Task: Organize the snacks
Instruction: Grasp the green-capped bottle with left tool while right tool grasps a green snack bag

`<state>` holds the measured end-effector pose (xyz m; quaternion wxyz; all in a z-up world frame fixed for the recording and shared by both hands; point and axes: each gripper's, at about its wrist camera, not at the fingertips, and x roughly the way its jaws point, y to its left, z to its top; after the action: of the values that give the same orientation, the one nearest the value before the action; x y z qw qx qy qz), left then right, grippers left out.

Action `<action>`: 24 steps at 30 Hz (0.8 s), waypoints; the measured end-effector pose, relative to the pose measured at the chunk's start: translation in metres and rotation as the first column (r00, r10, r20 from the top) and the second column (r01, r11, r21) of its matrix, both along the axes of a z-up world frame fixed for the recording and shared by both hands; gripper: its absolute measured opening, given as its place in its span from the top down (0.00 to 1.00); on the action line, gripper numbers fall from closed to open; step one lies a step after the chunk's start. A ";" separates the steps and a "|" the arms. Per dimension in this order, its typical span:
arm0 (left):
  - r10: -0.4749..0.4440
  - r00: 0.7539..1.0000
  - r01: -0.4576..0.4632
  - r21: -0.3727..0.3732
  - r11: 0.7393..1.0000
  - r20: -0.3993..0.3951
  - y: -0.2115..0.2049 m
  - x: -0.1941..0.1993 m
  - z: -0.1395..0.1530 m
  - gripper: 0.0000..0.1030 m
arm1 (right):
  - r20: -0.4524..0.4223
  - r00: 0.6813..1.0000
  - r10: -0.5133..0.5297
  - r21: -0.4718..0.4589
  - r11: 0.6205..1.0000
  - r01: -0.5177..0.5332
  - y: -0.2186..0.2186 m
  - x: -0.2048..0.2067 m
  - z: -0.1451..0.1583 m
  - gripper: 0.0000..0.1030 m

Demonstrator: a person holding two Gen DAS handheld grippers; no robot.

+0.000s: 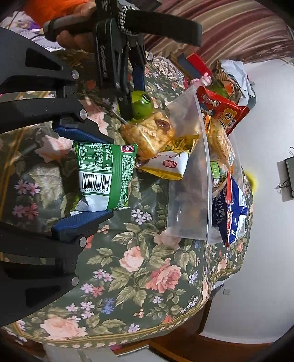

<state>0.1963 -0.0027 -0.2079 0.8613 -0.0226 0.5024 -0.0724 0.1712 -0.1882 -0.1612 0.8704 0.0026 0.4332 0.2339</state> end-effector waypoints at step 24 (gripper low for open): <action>0.018 0.989 -0.012 -0.041 0.999 0.150 0.017 -0.017 0.064 0.48 | 0.138 0.990 -0.005 0.055 0.998 -0.003 0.012 0.022 0.056 0.50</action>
<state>0.1789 0.0147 -0.1444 0.8966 -0.0380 0.4343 -0.0774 0.1929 -0.1762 -0.1050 0.8979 0.0105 0.3655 0.2450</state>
